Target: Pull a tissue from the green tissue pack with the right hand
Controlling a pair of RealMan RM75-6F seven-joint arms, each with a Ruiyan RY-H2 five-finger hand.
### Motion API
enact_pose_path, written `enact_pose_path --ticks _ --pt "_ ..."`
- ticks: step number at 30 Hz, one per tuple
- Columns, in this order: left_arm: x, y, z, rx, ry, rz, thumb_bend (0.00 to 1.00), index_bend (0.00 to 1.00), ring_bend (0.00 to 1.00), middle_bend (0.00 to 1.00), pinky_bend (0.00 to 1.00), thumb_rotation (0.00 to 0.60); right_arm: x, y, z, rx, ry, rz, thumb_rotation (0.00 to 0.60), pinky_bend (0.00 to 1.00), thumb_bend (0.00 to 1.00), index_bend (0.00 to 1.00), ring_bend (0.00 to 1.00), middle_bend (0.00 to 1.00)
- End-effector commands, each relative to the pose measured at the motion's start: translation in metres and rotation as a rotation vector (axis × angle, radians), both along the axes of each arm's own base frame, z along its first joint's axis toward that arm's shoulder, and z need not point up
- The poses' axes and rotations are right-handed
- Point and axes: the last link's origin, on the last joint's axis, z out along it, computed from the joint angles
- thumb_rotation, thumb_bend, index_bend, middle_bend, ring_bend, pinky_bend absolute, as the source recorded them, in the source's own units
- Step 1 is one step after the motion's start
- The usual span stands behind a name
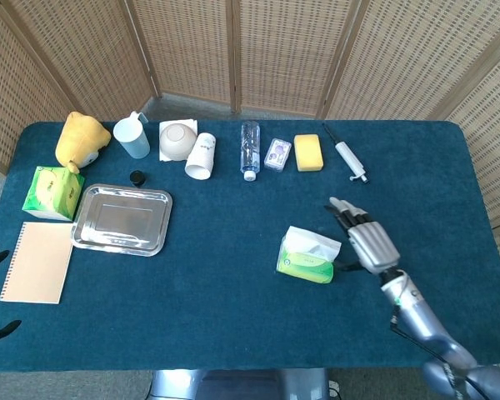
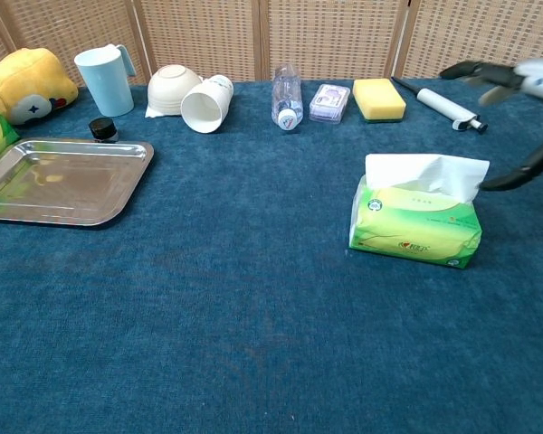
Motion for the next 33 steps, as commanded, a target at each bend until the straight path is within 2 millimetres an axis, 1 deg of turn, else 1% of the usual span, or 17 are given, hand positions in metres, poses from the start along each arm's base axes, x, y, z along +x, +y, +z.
enact_pose_path --ticks 1,3,4,6,7,8,9,11,12,14,17,20,24,29,31,33 --pt "-0.001 0.002 0.0 0.001 -0.002 0.006 0.0 0.0 0.0 0.0 0.0 0.6 0.007 -0.008 -0.012 0.017 -0.002 -0.003 0.6 0.22 0.0 0.0 0.06 0.08" --pt "-0.002 0.002 0.0 0.001 -0.004 0.013 0.0 0.0 0.0 0.0 0.0 0.6 0.009 -0.011 -0.017 0.024 -0.002 -0.006 0.6 0.25 0.0 0.0 0.1 0.12" --pt "-0.002 0.003 0.0 0.001 -0.003 0.015 0.0 0.0 0.0 0.0 0.0 0.6 0.009 -0.012 -0.019 0.025 -0.001 -0.007 0.6 0.29 0.0 0.02 0.13 0.15" --pt "-0.003 0.003 0.0 0.002 -0.002 0.02 0.0 0.0 0.0 0.0 0.0 0.6 0.011 -0.016 -0.024 0.028 0.001 -0.011 0.6 0.36 0.01 0.1 0.2 0.23" --pt "-0.004 0.004 -0.001 -0.001 -0.001 0.026 0.0 0.0 0.0 0.0 0.0 0.6 0.011 -0.02 -0.029 0.029 -0.007 -0.025 0.6 0.4 0.03 0.16 0.24 0.28" --pt "-0.004 0.005 -0.001 -0.001 0.0 0.028 0.0 0.0 0.0 0.0 0.0 0.6 0.011 -0.022 -0.03 0.028 -0.007 -0.029 0.6 0.45 0.07 0.22 0.29 0.33" --pt "-0.004 0.005 -0.001 -0.002 0.0 0.028 0.0 0.0 0.0 0.0 0.0 0.6 0.011 -0.023 -0.031 0.027 -0.008 -0.031 0.6 0.48 0.1 0.25 0.32 0.36" --pt "-0.004 0.006 -0.002 -0.004 0.0 0.03 0.0 0.0 0.0 0.0 0.0 0.6 0.011 -0.025 -0.032 0.021 -0.015 -0.033 0.6 0.58 0.2 0.37 0.41 0.46" --pt "-0.004 0.006 -0.002 -0.006 0.001 0.031 0.0 0.0 0.0 0.0 0.0 0.6 0.011 -0.026 -0.033 0.017 -0.017 -0.032 0.6 0.62 0.23 0.41 0.45 0.5" --pt "-0.004 0.007 -0.004 -0.013 0.003 0.03 0.0 0.0 0.0 0.0 0.0 0.6 0.011 -0.027 -0.033 -0.011 -0.029 -0.02 0.6 0.7 0.33 0.54 0.54 0.6" --pt "-0.003 0.007 -0.005 -0.015 0.005 0.031 0.0 0.0 0.0 0.0 0.0 0.6 0.012 -0.027 -0.032 -0.041 -0.033 0.0 0.6 0.76 0.41 0.65 0.62 0.68" --pt "-0.003 0.008 -0.006 -0.017 0.005 0.029 0.0 0.0 0.0 0.0 0.0 0.6 0.015 -0.024 -0.028 -0.066 -0.047 0.028 0.6 0.78 0.44 0.69 0.64 0.7" --pt "-0.003 0.008 -0.006 -0.02 0.005 0.031 0.0 0.0 0.0 0.0 0.0 0.6 0.026 -0.019 -0.018 -0.107 -0.058 0.079 0.6 0.79 0.45 0.69 0.64 0.7" --pt "-0.003 0.007 -0.005 -0.021 0.002 0.028 0.0 0.0 0.0 0.0 0.0 0.6 0.05 -0.01 -0.004 -0.16 -0.118 0.163 0.6 0.79 0.45 0.7 0.64 0.7" --pt "-0.003 0.008 -0.005 -0.021 0.001 0.028 0.0 0.0 0.0 0.0 0.0 0.6 0.058 -0.008 -0.001 -0.168 -0.14 0.184 0.6 0.79 0.45 0.7 0.64 0.7" --pt "-0.003 0.007 -0.005 -0.022 0.001 0.027 0.0 0.0 0.0 0.0 0.0 0.6 0.07 -0.003 0.001 -0.16 -0.177 0.215 0.6 0.79 0.45 0.7 0.64 0.7"
